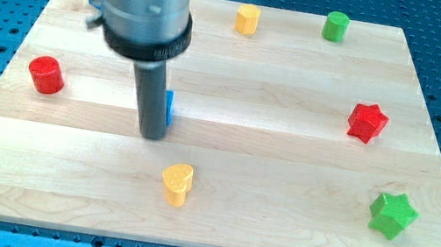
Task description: Slide the red star diagonally to the green star
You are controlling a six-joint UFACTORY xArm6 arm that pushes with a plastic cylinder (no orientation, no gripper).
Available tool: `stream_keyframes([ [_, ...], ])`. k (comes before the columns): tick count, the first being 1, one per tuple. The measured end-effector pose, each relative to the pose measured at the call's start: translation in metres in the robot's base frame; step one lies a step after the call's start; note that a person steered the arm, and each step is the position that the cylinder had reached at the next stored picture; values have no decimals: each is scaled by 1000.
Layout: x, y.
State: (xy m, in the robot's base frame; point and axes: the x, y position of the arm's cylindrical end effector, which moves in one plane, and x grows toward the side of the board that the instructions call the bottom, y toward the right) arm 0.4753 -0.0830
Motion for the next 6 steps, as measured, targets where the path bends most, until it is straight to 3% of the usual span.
stream_keyframes([
  [1, 28, 30],
  [3, -92, 246],
  [4, -91, 347],
  [6, -41, 219],
])
